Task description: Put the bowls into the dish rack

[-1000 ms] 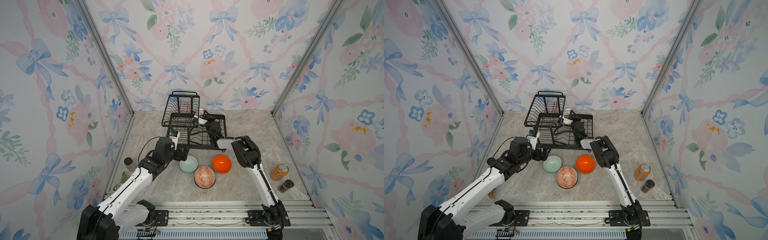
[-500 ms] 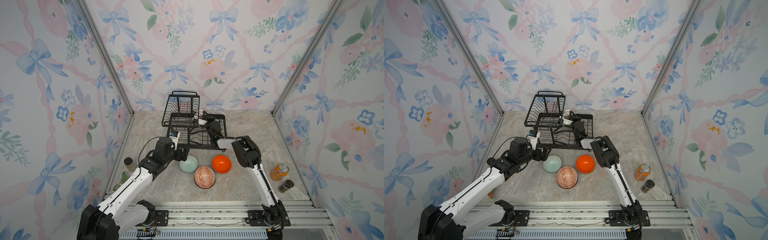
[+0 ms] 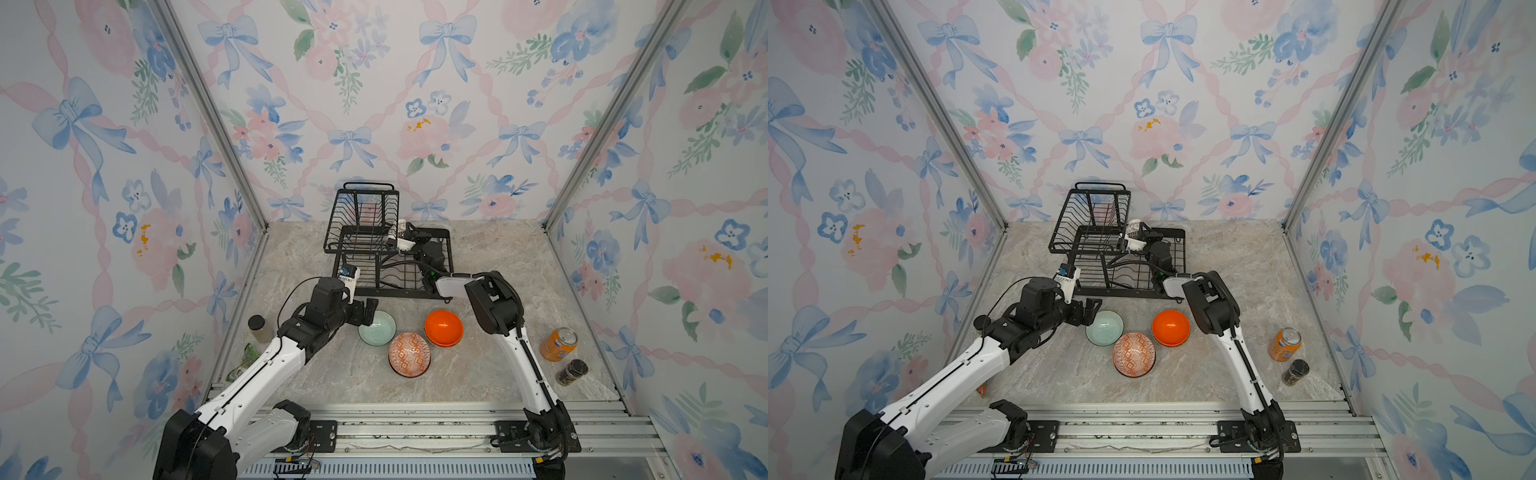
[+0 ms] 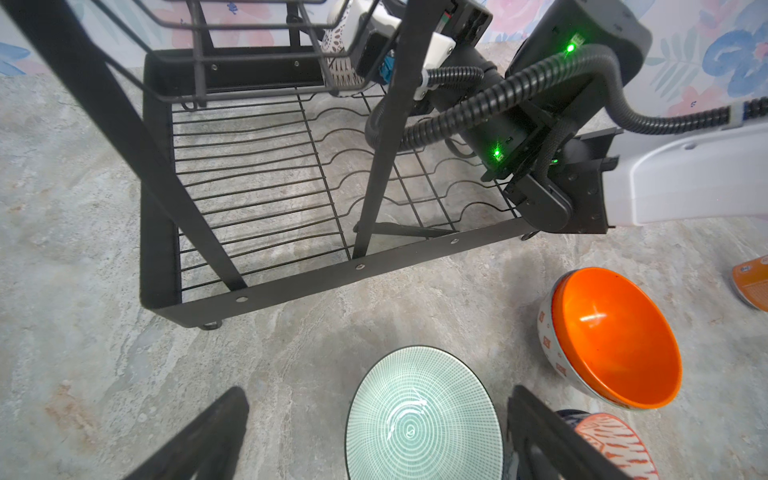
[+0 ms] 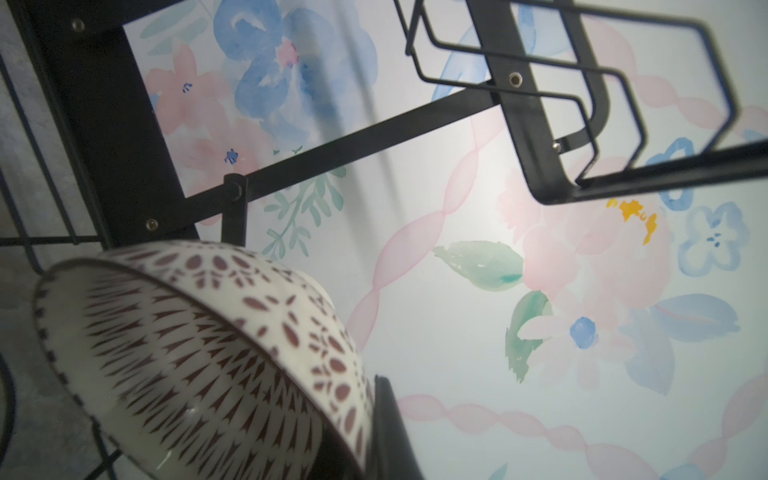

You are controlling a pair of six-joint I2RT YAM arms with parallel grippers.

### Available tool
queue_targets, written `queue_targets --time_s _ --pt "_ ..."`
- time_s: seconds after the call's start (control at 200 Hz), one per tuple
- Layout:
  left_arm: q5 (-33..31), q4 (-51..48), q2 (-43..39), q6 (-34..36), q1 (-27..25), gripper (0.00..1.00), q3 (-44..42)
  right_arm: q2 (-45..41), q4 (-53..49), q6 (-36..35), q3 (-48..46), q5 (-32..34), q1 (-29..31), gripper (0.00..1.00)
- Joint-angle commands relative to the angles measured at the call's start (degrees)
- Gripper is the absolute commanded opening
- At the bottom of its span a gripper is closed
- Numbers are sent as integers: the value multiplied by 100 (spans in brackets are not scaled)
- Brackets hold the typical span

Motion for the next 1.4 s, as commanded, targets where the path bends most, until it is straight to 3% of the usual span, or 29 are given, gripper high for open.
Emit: queue_targets --time_s 0.0,0.44,0.7,1.115,1.395 --pt "-42 22 -119 130 44 98 -73 235 -264 -85 -373 -295 18 4" --pt "-60 24 -211 130 42 98 -125 142 -194 -16 -508 -499 98 2" --pt "-62 24 -224 122 40 98 -142 18 -941 336 -407 -541 195 1" --pt "-59 23 -217 122 42 98 -128 159 -2124 933 207 498 349 0" --pt "-33 24 -187 130 40 98 -96 339 -2124 1143 475 1121 386 0"
